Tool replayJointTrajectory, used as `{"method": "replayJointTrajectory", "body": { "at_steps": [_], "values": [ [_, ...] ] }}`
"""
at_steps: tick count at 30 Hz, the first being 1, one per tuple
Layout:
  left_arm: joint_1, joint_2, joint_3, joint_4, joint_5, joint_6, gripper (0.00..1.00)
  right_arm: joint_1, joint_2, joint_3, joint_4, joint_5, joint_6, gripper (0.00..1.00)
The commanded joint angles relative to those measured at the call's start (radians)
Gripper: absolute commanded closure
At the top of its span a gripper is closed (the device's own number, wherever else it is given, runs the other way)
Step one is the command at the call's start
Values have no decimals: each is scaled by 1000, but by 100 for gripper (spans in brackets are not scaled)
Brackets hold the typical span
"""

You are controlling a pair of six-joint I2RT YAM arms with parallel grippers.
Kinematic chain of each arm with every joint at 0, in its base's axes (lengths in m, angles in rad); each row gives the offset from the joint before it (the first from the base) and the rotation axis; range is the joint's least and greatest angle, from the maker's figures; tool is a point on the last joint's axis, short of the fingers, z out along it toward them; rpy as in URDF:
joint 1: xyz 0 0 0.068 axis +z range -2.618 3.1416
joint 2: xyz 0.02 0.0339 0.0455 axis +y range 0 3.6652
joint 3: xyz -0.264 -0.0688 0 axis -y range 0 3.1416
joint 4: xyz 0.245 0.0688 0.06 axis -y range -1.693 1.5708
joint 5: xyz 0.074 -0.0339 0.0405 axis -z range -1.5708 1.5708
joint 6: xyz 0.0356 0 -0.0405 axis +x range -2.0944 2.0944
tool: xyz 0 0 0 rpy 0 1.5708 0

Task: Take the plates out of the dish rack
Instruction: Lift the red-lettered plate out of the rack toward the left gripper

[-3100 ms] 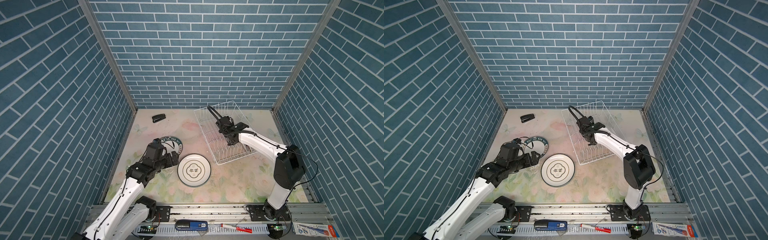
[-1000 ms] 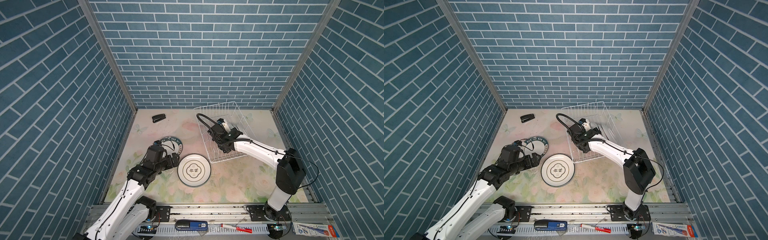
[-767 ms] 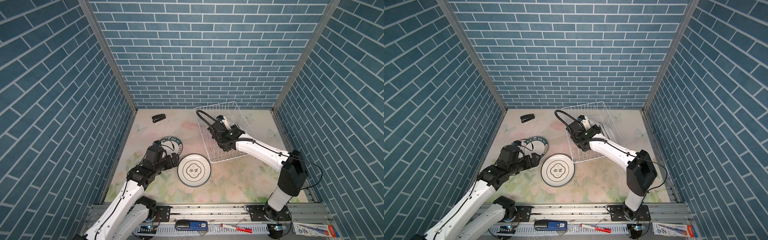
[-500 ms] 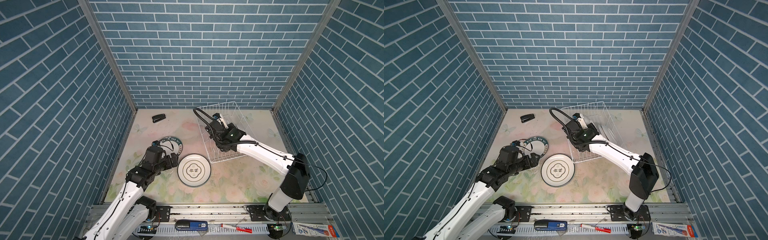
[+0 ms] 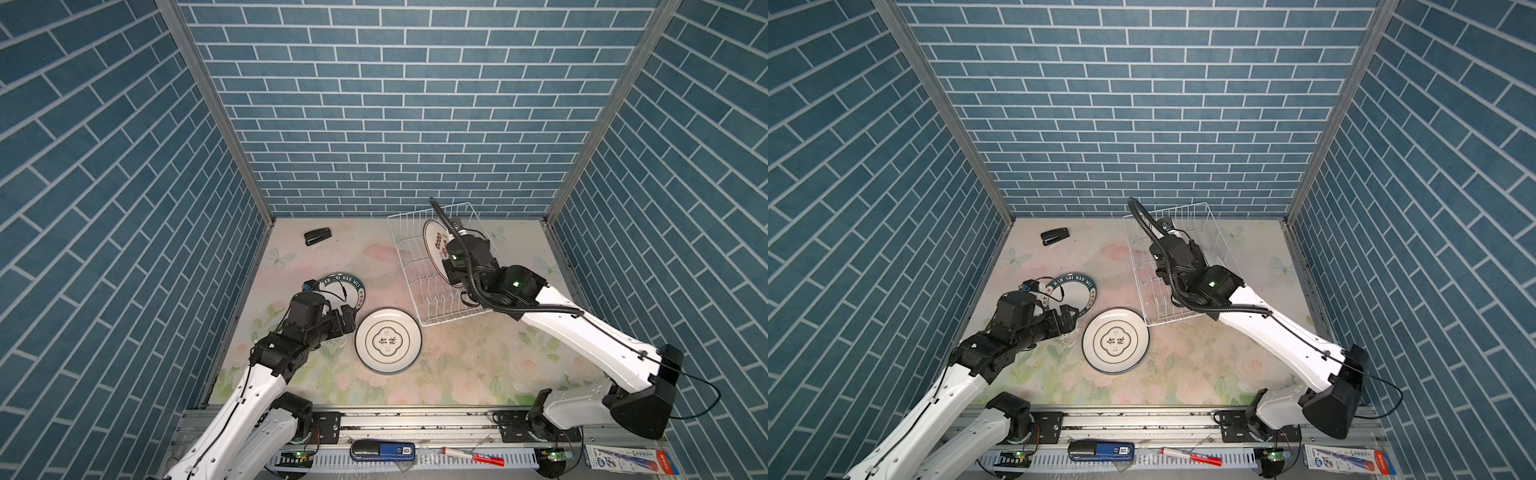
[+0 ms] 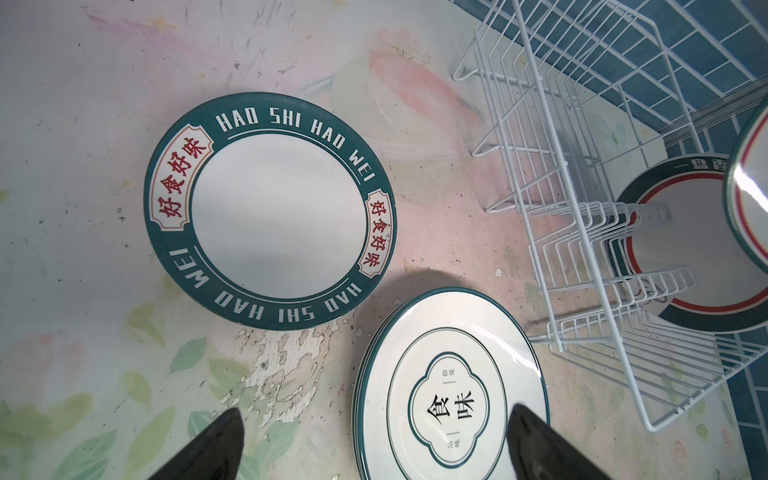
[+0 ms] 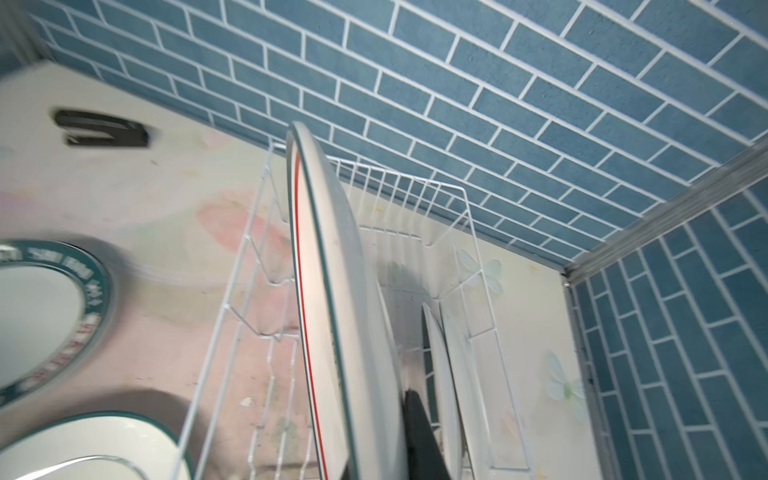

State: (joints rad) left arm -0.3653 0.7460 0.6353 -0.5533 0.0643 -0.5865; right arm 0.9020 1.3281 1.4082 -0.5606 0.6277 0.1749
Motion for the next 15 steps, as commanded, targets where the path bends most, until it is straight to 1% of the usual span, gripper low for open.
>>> {"method": "replayJointTrajectory", "body": {
  "at_steps": [1,3,4,9,13,15],
  "values": [
    [2,-10,21,36,2,0,1,-75,-62,-61,55,-241,90,100],
    [0,-14,9,63,19,-13,1,-137,-101,-108,85,-383,124,100],
    [0,-15,4,78,27,-16,1,-166,-121,-136,109,-436,134,100],
    [0,-15,-24,135,58,-22,1,-288,-179,-253,198,-644,143,100],
    [1,-4,-31,148,76,-15,1,-406,-182,-323,288,-884,200,100],
    [1,-3,-37,163,90,-15,1,-455,-168,-342,324,-977,220,100]
  ]
}}
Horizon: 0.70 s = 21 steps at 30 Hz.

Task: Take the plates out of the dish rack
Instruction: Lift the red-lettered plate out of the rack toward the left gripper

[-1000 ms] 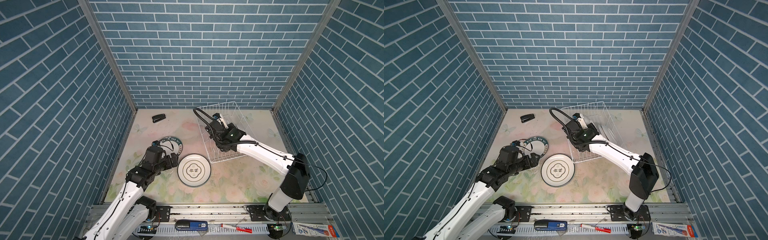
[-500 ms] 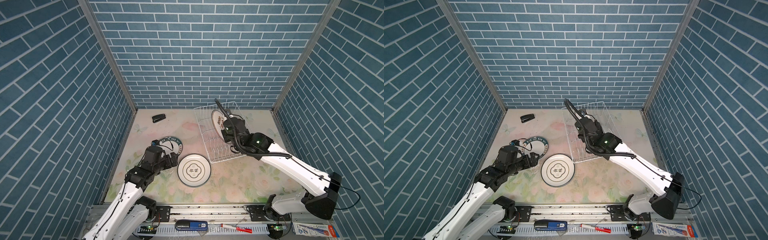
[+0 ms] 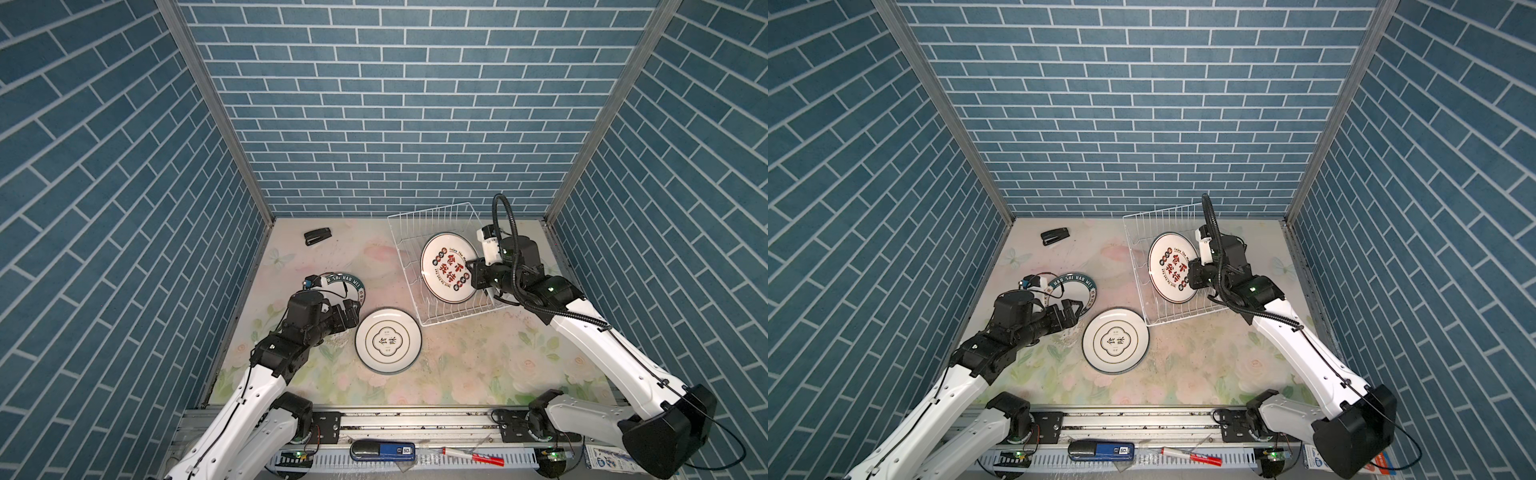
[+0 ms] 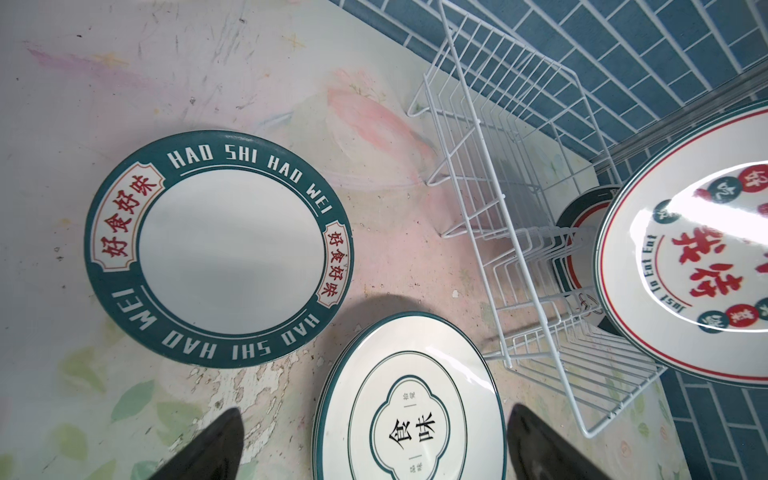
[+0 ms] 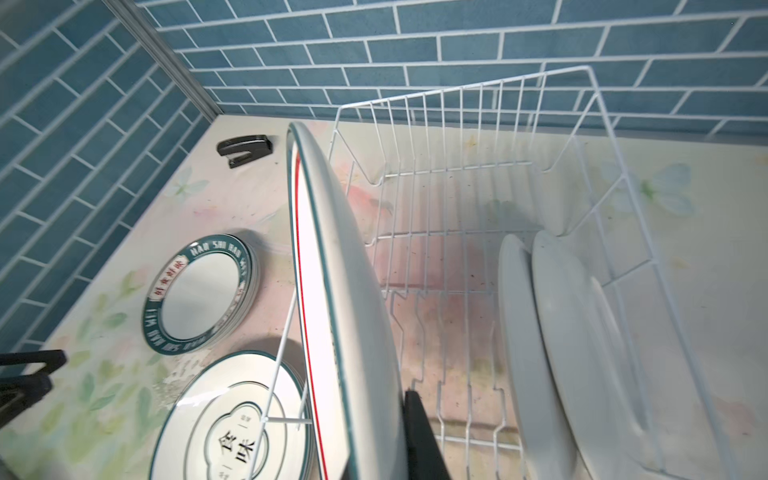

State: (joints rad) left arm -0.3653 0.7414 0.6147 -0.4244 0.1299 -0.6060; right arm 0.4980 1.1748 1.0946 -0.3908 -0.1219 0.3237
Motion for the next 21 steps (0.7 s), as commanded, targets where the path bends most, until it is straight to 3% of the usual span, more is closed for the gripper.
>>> {"method": "replayJointTrajectory", "body": {
  "at_steps": [1,7,10,13,21],
  "values": [
    [1,2,-22,44,32,2,1,-74,-6,-35,172,-272,80,100],
    [1,3,-59,94,43,-17,1,-168,75,-104,363,-523,201,100],
    [0,5,-71,115,54,-18,1,-173,118,-172,555,-610,315,100],
    [0,7,-78,127,71,-10,1,-173,162,-209,664,-644,383,100],
    [1,8,-85,157,119,5,1,-171,189,-257,718,-674,461,100]
  ]
}}
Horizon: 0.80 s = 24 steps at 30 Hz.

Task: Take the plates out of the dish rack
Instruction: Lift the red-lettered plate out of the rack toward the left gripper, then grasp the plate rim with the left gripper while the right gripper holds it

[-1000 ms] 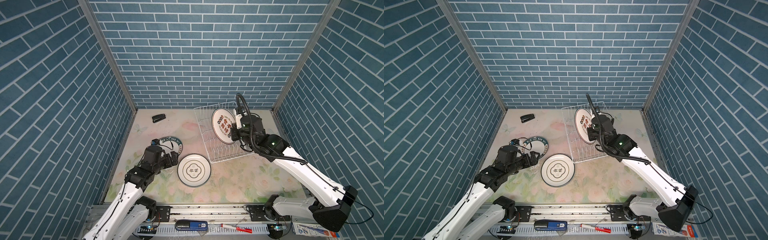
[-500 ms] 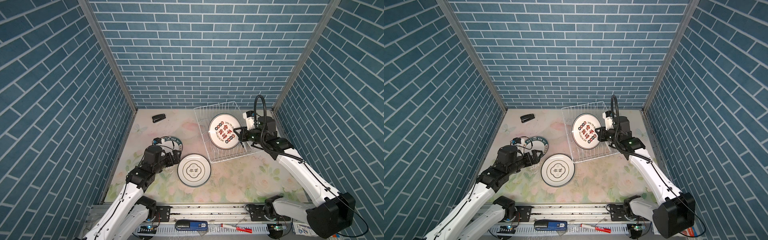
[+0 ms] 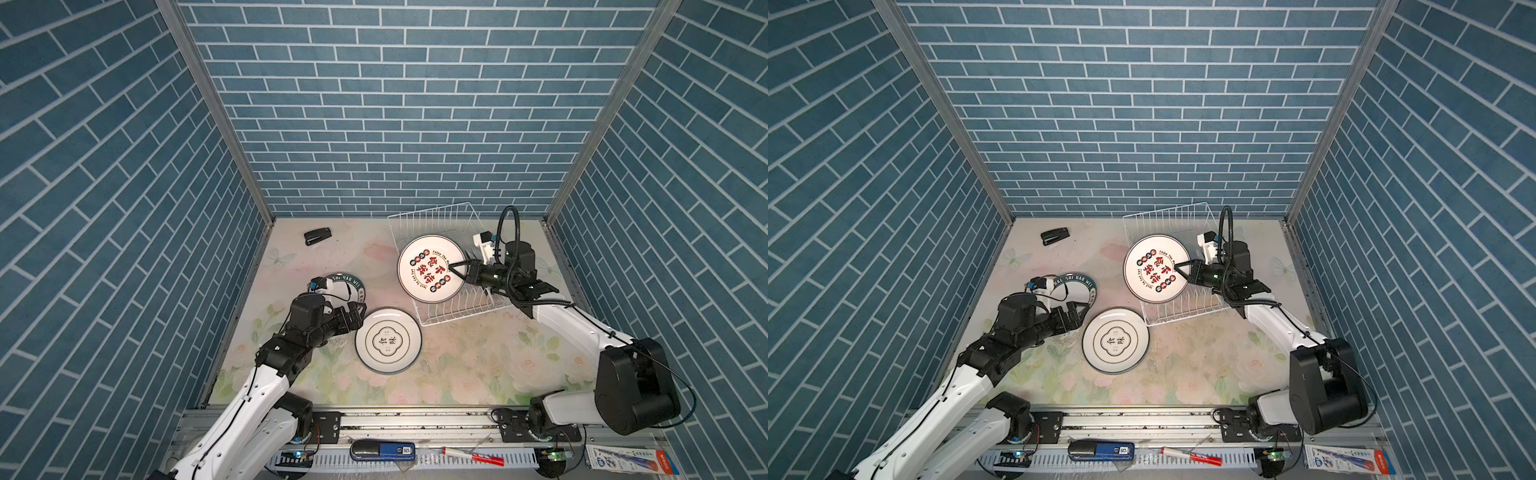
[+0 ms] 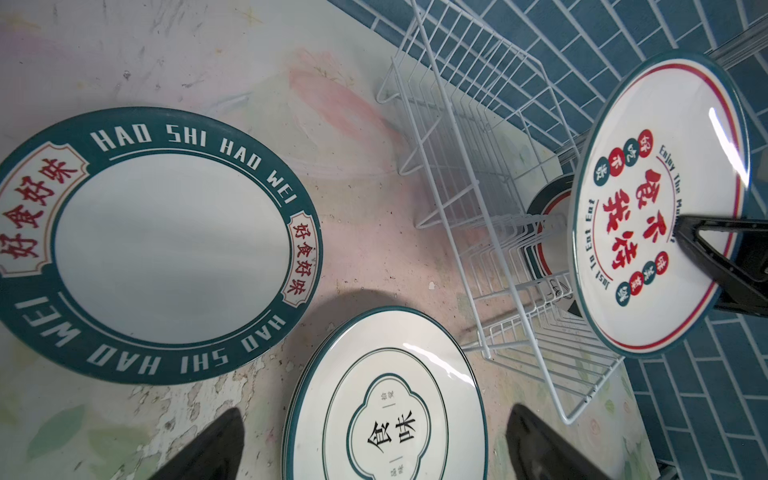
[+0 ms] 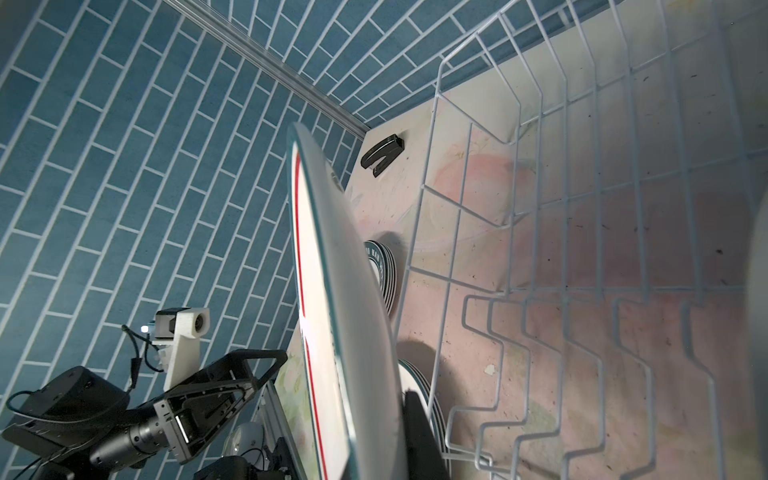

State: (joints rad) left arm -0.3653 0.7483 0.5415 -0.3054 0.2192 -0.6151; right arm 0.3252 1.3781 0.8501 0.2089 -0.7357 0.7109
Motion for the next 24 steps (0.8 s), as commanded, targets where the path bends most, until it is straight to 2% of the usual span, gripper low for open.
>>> {"method": "replayJointTrajectory", "body": {
  "at_steps": [1,6,12,19,24],
  "values": [
    [0,2,-11,48,42,13,1,3,-14,-15,110,-60,78,100],
    [1,19,-17,110,100,7,2,18,1,-35,164,-78,143,100],
    [0,20,-38,171,139,-6,3,60,17,-26,146,-64,210,100],
    [0,18,-67,270,185,-19,3,126,27,22,18,-4,189,100],
    [1,46,-74,324,205,-18,4,150,65,39,20,-4,182,100]
  ]
}}
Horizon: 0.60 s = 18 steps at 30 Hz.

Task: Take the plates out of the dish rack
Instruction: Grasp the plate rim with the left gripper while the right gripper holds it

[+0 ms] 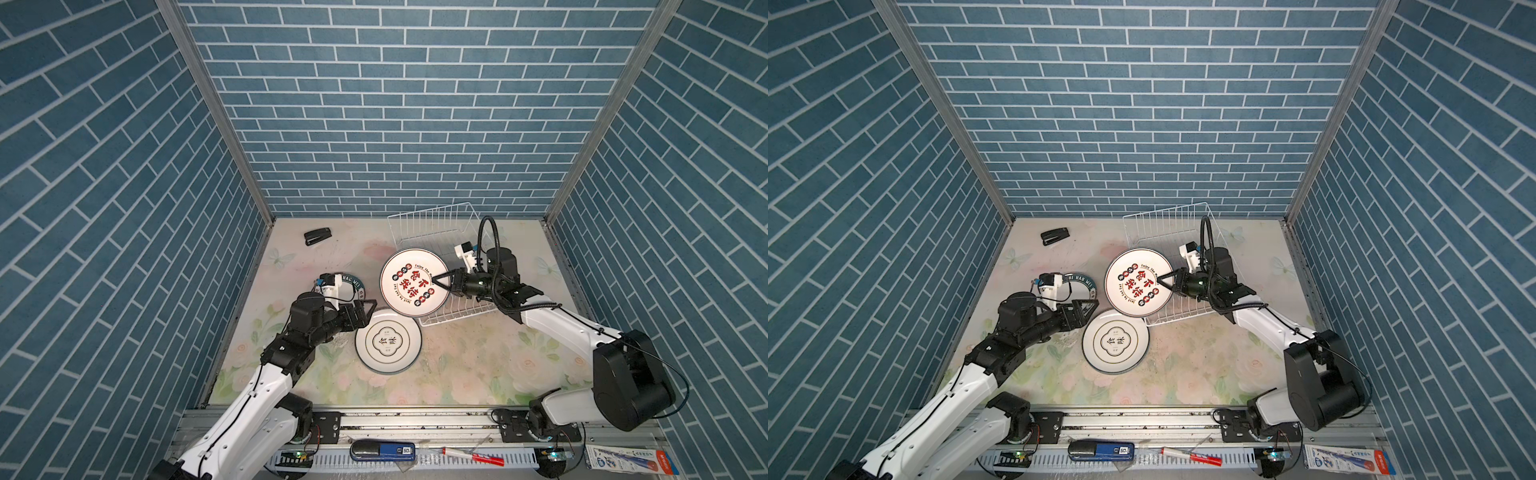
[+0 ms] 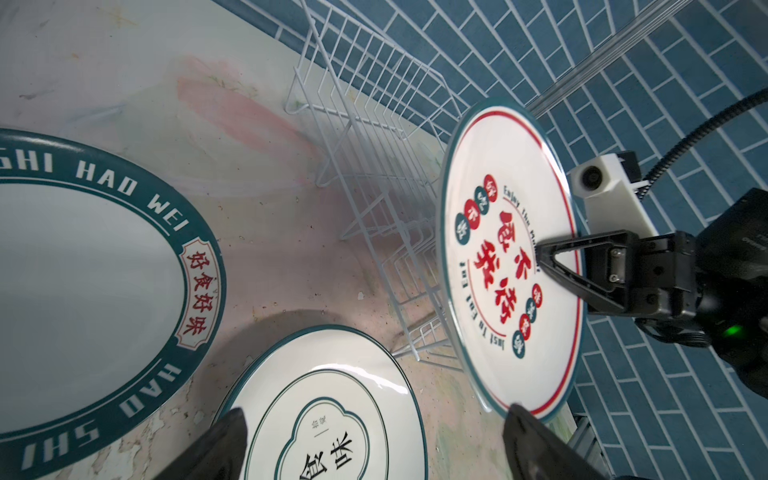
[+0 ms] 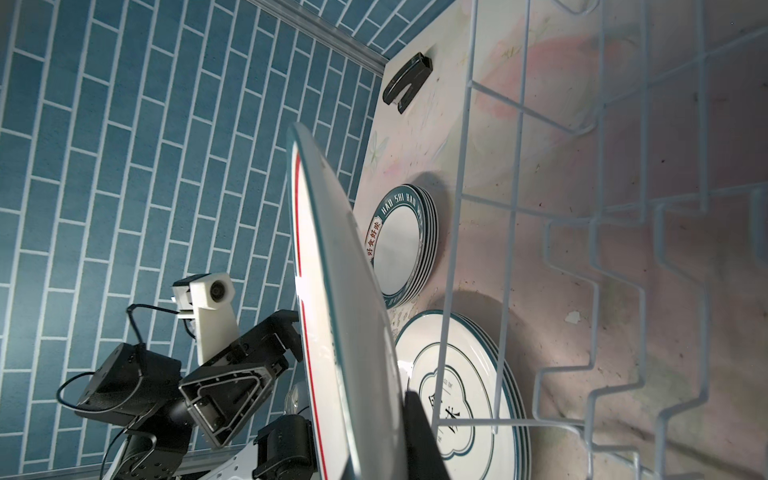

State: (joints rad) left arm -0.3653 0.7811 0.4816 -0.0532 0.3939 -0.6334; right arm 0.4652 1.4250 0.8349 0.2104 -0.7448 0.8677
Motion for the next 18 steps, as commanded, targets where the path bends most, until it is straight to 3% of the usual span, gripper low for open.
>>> {"method": "replayJointTrajectory", "body": {
  "at_steps": [1,12,18],
  "values": [
    [1,24,-19,92,36,-8,4,19,29,59,21,6,24,100],
    [1,128,-48,253,73,-34,11,82,64,103,16,-41,20,100],
    [0,159,-50,317,92,-58,28,110,93,114,23,-63,24,100]
  ]
}}
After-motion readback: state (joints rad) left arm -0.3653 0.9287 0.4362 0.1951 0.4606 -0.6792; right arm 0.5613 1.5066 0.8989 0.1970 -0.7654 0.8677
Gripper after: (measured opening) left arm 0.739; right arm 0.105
